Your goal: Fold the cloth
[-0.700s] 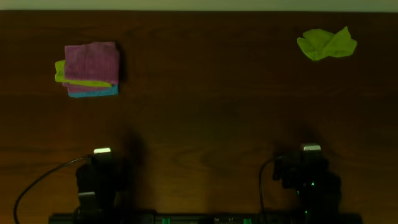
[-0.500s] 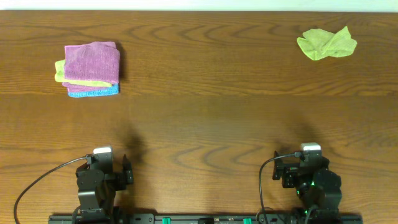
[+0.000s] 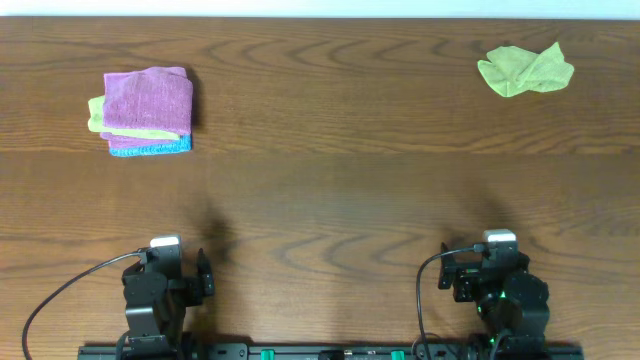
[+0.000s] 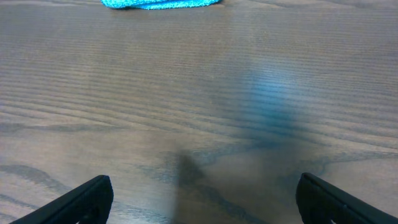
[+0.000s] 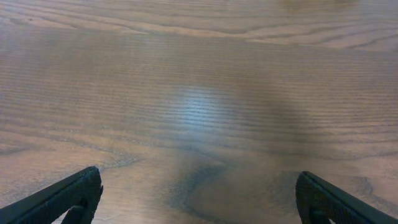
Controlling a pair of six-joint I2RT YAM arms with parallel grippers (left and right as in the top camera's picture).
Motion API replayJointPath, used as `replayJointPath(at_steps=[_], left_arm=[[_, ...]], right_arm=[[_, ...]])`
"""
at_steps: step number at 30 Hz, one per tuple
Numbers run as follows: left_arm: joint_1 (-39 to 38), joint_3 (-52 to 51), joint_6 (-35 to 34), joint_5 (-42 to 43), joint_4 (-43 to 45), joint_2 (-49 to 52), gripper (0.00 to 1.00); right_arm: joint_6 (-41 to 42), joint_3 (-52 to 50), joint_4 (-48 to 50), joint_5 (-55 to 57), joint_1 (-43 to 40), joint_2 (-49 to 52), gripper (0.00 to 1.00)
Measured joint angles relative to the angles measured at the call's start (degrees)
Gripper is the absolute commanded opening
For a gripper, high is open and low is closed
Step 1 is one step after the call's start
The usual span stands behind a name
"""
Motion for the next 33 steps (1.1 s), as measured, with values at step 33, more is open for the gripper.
replayJointPath(at_steps=[33], left_arm=[[0.00,0.00,0.00,0.00,0.00,0.00,0.95]], right_arm=[[1.84,1.57,-0.42,0.11,-0.33,2.93,0.99]])
